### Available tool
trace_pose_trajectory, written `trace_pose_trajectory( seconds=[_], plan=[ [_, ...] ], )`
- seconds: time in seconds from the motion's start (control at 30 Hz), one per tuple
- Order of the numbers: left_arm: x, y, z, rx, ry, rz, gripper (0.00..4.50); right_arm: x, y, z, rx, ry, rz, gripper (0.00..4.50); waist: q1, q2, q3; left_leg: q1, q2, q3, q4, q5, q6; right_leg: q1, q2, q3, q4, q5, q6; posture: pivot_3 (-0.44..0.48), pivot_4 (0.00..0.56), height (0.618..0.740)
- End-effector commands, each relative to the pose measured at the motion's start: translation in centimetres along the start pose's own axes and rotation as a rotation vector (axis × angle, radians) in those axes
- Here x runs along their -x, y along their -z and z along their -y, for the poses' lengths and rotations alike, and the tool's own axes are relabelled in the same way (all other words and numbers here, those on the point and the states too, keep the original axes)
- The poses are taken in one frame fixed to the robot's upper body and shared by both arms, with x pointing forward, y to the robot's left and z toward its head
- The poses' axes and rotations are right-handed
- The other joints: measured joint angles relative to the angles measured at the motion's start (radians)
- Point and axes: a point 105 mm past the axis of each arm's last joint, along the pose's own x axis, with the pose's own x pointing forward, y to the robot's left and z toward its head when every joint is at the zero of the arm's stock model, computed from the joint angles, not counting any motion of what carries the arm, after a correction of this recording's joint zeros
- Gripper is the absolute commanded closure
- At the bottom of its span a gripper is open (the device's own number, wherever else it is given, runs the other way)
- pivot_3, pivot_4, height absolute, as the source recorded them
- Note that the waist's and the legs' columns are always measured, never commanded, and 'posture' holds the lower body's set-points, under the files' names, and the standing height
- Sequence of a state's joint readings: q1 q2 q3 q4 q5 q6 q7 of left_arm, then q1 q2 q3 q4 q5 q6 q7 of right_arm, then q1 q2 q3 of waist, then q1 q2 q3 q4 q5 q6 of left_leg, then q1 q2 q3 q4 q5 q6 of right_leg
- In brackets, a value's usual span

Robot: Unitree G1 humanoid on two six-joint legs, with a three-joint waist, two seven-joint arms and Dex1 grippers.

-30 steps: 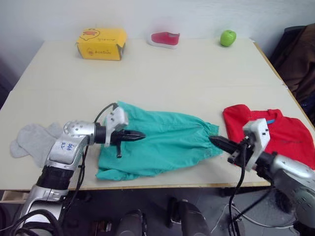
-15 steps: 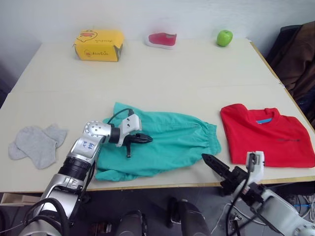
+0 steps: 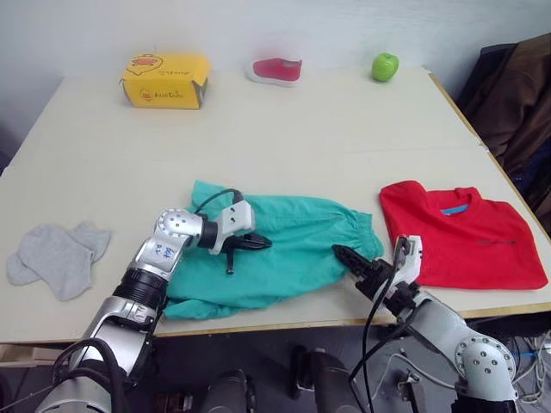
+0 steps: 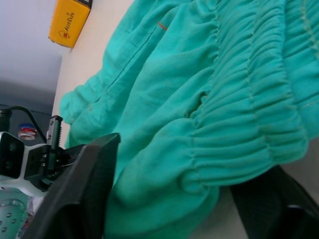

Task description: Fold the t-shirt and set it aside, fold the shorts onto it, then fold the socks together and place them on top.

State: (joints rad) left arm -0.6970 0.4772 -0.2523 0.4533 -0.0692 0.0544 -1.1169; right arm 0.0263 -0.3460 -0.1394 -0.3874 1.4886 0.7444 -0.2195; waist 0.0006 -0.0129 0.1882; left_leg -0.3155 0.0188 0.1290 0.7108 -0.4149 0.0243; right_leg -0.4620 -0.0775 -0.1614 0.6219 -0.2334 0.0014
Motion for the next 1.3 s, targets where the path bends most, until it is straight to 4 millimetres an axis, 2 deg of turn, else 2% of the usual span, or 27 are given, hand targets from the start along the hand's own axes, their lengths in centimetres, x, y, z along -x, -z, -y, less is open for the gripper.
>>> trace_pose_trajectory(
  seconds=[0.03,0.13,0.2,0.27,0.33,0.43,0.5,0.63,0.73,0.8,0.9,1.0,1.07,1.17,1.3],
  plan=[
    [0.0,1.7,-0.6,0.021,-0.049,-0.059,4.50,0.2,-0.4,-0.7,0.120,-0.021,0.003,2.72,0.000,0.000,0.000,0.000,0.000,0.000,0.000,0.000,0.000,0.000,0.000,0.000,0.000,0.000,0.000,0.000,0.150,0.740],
    [-0.1,2.1,-0.6,0.027,-0.054,-0.060,4.50,0.4,-1.6,-2.5,0.304,-0.063,0.027,3.77,0.001,0.001,-0.001,0.000,0.000,0.000,0.000,0.000,0.000,0.000,-0.001,0.000,0.000,0.000,0.000,0.000,0.150,0.740],
    [-0.2,2.1,-0.6,0.028,-0.057,-0.061,4.50,0.1,-2.4,-5.0,0.398,-0.159,0.031,4.47,0.001,0.001,-0.001,0.000,0.000,0.000,0.000,0.000,0.001,0.001,-0.001,0.000,-0.001,0.000,0.000,0.000,0.150,0.740],
    [-0.2,2.3,-0.7,0.028,-0.071,-0.069,4.50,-0.6,-2.9,-7.9,0.532,-0.280,0.002,4.49,-0.002,0.001,-0.001,0.001,0.000,0.000,0.000,0.000,0.001,0.000,-0.001,0.000,-0.001,0.000,0.000,0.000,0.150,0.740],
    [0.0,2.5,-1.2,0.035,-0.111,-0.077,4.50,-1.6,-2.3,-10.9,0.703,-0.419,-0.070,4.49,-0.002,0.002,-0.001,0.002,0.000,0.000,0.001,0.000,0.001,0.000,-0.001,0.000,-0.001,0.000,0.000,0.000,0.150,0.740],
    [0.6,2.0,-2.5,0.064,-0.193,-0.056,4.50,-2.9,-0.1,-14.3,0.937,-0.618,-0.207,4.49,-0.003,0.002,-0.002,0.004,0.000,0.000,0.001,0.000,0.001,-0.001,-0.001,0.000,-0.001,0.000,0.000,0.000,0.150,0.740],
    [1.2,1.3,-3.3,0.088,-0.250,-0.022,4.50,-3.5,1.7,-15.6,1.072,-0.739,-0.320,4.49,-0.002,0.002,-0.002,0.003,0.000,-0.001,0.001,0.000,0.001,-0.002,-0.001,-0.001,0.000,0.000,0.000,0.000,0.150,0.740],
    [3.9,-0.6,-5.2,0.149,-0.386,0.058,4.50,-5.5,3.3,-16.5,1.231,-0.858,-0.434,4.49,-0.003,0.002,-0.002,-0.001,0.000,-0.003,0.003,0.000,0.002,-0.003,-0.001,-0.005,0.001,0.000,0.000,0.000,0.150,0.740],
    [8.2,-0.9,-5.9,0.163,-0.485,0.052,4.50,-5.9,4.6,-16.4,1.321,-0.958,-0.519,4.49,-0.004,0.002,-0.002,-0.005,0.000,-0.006,0.005,0.000,0.002,-0.003,-0.002,-0.010,0.000,0.000,0.000,0.000,0.150,0.740],
    [11.6,-1.0,-5.6,0.188,-0.540,0.048,4.50,-6.3,5.5,-16.3,1.341,-1.010,-0.562,4.49,-0.009,0.002,-0.002,-0.006,0.000,-0.007,0.004,0.000,0.002,-0.003,-0.002,-0.012,-0.001,0.000,0.000,0.000,0.150,0.740],
    [15.1,-1.3,-4.1,0.229,-0.582,0.046,4.50,-7.3,6.5,-16.0,1.380,-1.040,-0.585,4.49,-0.018,0.003,-0.001,-0.006,0.001,-0.009,0.004,-0.001,0.002,-0.003,-0.002,-0.014,-0.002,0.000,0.000,0.000,0.150,0.740],
    [17.6,-1.2,-2.3,0.225,-0.614,0.004,4.50,-8.5,7.9,-15.2,1.425,-1.046,-0.604,4.49,-0.025,0.003,-0.001,-0.006,0.000,-0.010,0.004,-0.001,0.002,-0.003,-0.003,-0.014,-0.002,0.000,0.000,0.000,0.150,0.740],
    [19.1,-0.7,-2.6,0.226,-0.695,-0.027,4.50,-9.0,8.7,-15.4,1.409,-1.060,-0.601,4.49,-0.023,0.004,-0.001,-0.006,0.000,-0.011,0.004,-0.001,0.001,-0.002,-0.003,-0.014,-0.002,0.000,0.000,0.000,0.150,0.740],
    [20.1,-1.0,-3.4,0.212,-0.764,-0.020,4.50,-9.2,9.5,-16.1,1.355,-1.091,-0.605,4.49,-0.019,0.004,-0.001,-0.007,0.000,-0.012,0.005,-0.001,0.001,-0.002,-0.003,-0.014,-0.002,0.000,0.000,0.000,0.150,0.740],
    [18.6,-3.3,-4.8,0.153,-0.748,0.038,4.50,-8.4,10.0,-16.9,1.243,-1.160,-0.653,3.46,-0.016,0.004,-0.001,-0.008,0.000,-0.012,0.005,-0.001,0.001,-0.002,-0.003,-0.014,-0.002,0.000,0.000,0.000,0.150,0.740]
  ],
)
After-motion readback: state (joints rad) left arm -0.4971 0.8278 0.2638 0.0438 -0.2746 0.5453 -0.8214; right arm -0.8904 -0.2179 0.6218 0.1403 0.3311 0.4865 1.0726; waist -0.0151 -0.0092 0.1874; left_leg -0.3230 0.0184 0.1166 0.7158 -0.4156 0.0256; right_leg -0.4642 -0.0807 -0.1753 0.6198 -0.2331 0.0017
